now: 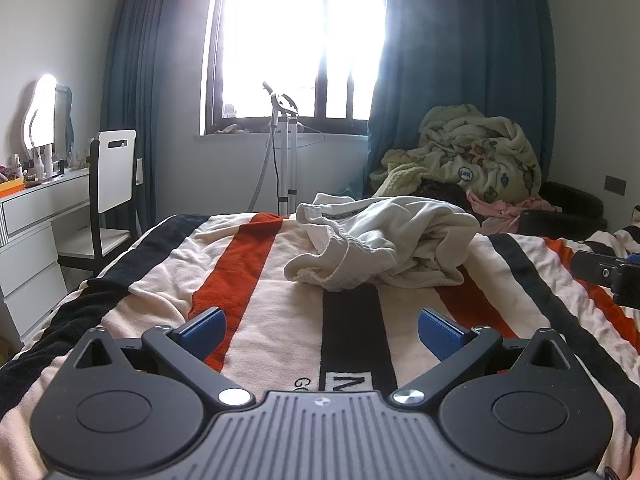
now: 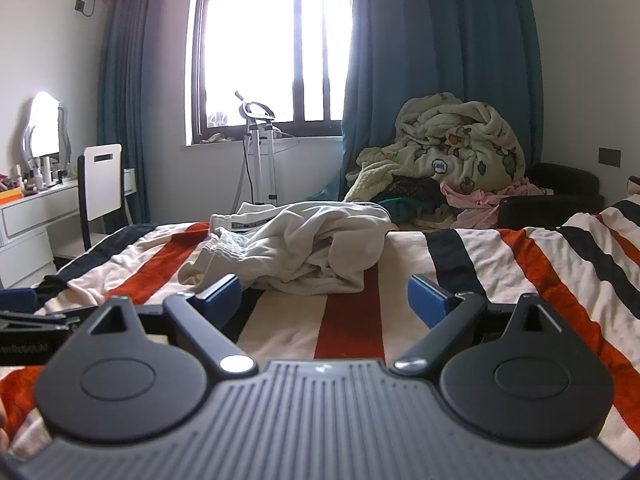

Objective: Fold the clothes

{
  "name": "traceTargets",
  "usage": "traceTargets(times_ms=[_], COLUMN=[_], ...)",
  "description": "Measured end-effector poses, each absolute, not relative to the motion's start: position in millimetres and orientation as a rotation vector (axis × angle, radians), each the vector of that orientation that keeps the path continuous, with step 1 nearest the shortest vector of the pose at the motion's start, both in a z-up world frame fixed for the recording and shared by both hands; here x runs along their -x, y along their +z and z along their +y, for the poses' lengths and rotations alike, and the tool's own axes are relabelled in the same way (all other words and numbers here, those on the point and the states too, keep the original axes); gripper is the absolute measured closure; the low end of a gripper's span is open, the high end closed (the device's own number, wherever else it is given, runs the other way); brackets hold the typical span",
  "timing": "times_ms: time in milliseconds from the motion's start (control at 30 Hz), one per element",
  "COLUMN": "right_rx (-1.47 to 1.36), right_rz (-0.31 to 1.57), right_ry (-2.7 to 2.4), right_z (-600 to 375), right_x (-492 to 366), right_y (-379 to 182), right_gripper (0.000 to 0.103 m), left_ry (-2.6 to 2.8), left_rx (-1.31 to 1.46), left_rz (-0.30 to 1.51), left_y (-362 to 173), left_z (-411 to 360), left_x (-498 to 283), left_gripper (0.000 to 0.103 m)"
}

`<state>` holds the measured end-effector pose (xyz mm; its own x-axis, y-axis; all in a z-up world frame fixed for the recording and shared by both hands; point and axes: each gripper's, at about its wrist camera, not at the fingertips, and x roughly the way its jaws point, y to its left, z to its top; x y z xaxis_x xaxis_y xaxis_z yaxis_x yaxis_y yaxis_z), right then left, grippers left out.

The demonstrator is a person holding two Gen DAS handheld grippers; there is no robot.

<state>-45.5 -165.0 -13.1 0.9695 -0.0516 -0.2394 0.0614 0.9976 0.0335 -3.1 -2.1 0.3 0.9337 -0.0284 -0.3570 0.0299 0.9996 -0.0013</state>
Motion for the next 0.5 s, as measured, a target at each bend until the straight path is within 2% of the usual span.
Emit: traceTargets(times_ms=[233, 500], right_rx=[-0.069, -0.022], right_rz=[0.217, 0.096], right_ry=[-0.044, -0.026], right_z=[-168, -162], right_x=[51, 67], right_y=[-9, 3], right_gripper=[0.011, 0.011], left_ry=[-0.034, -0.064], left_rx=[-0.003, 0.005], left_rz=[0.364, 0.319], left_y=[0, 4], left_z=[-1, -1], left_x=[3, 9], left_gripper=[0.0, 0.0])
